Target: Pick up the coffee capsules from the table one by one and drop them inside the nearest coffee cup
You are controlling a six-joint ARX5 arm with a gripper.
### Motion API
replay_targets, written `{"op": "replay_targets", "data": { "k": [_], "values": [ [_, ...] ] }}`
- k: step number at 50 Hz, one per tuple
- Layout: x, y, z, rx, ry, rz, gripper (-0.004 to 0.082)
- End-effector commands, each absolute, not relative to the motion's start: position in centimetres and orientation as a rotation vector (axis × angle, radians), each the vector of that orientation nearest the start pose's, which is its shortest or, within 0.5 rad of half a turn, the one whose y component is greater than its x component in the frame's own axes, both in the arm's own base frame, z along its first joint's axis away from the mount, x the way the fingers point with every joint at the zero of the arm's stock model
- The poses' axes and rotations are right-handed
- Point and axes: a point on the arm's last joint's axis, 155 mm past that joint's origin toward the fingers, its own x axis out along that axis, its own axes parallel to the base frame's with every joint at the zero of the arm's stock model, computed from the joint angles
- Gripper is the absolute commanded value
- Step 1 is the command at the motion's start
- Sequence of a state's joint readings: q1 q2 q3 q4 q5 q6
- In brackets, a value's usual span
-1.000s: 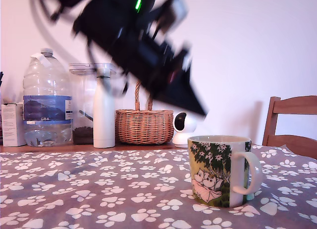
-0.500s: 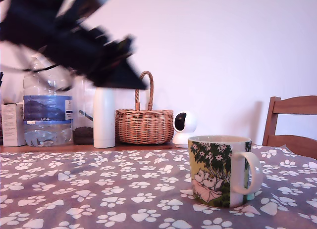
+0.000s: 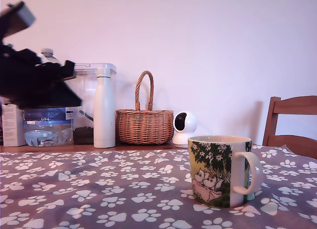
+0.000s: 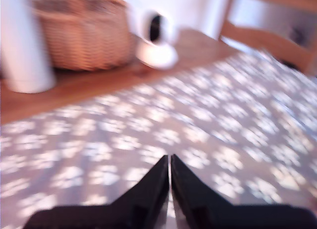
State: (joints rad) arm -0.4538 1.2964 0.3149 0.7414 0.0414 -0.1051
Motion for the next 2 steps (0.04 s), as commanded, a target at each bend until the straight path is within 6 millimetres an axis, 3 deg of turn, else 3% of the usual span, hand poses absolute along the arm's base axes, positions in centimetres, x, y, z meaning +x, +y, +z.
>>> {"op": "replay_targets", "data": {
  "k": [1,2],
  "values": [
    [33.52,-16.73,12.56,-0.062,0.258,-0.458,-0.0021],
    [33.53,-16.72,12.58,-0.062,0.257,-0.457,-0.0021]
  ]
}}
